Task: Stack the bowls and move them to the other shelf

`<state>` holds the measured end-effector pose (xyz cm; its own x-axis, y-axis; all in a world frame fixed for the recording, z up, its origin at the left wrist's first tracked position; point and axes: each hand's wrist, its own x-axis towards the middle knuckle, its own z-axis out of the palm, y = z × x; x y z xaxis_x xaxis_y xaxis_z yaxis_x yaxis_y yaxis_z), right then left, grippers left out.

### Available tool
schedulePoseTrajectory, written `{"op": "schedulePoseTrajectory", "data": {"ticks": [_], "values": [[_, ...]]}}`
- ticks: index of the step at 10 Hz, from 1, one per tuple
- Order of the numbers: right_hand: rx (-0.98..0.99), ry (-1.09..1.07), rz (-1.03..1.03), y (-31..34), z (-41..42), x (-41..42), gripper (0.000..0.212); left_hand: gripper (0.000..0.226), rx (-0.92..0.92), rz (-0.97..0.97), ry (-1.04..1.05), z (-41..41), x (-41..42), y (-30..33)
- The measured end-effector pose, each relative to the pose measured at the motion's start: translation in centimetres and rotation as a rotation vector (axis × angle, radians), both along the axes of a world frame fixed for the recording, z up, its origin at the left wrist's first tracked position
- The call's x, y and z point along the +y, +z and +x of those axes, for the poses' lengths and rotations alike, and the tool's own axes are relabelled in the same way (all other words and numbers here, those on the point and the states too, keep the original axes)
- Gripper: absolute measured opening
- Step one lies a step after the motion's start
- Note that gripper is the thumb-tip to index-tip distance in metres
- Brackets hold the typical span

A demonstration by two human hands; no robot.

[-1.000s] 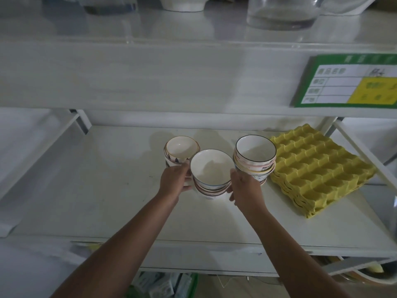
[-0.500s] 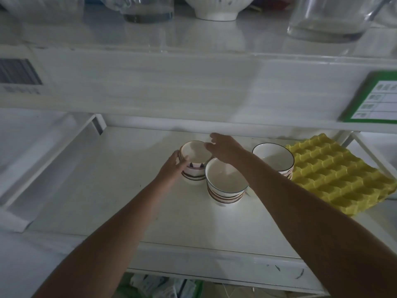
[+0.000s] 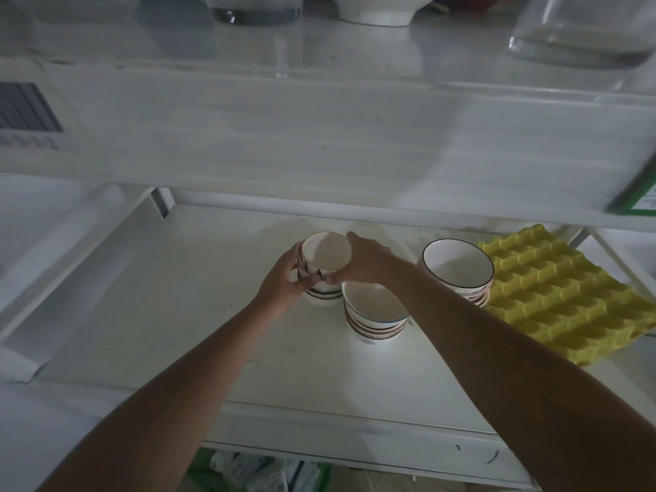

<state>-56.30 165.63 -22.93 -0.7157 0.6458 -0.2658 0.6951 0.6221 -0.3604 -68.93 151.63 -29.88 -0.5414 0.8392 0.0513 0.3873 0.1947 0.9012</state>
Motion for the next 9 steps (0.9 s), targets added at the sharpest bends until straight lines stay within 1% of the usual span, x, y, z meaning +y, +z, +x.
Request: {"op": "schedulePoseTrajectory", "data": {"ticks": [2, 3, 5, 6, 7, 8, 9], "values": [[0.039, -0.009, 0.02, 0.1, -0.1, -0.4, 0.08, 0.072, 0.011, 0.019, 0.002, -0.2, 0.0, -0.5], [0.052, -0.011, 0.014, 0.2, -0.1, -0.4, 0.078, 0.066, 0.0, 0.024, -0.003, -0.2, 0.0, -0.7], [0.057, -0.02, -0.013, 0.2, 0.1, -0.5, 0.078, 0.064, 0.004, 0.028, 0.004, -0.2, 0.2, -0.7], [0.08, -0.034, -0.013, 0.4, 0.4, -0.6, 0.077, 0.07, 0.013, 0.004, 0.017, -0.2, 0.1, -0.4], [0.141, -0.065, -0.04, 0.5, 0.9, -0.2, 0.066, 0.074, 0.031, -0.019, 0.017, -0.5, 0.0, -0.7], [0.216, -0.111, -0.06, 1.0, 2.0, 0.3, 0.065, 0.079, 0.015, -0.044, 0.033, -0.7, -0.3, -0.1], [0.374, -0.234, -0.109, 1.6, 3.6, 0.8, 0.075, 0.085, 0.043, -0.053, 0.045, -1.0, -0.3, 0.4]]}}
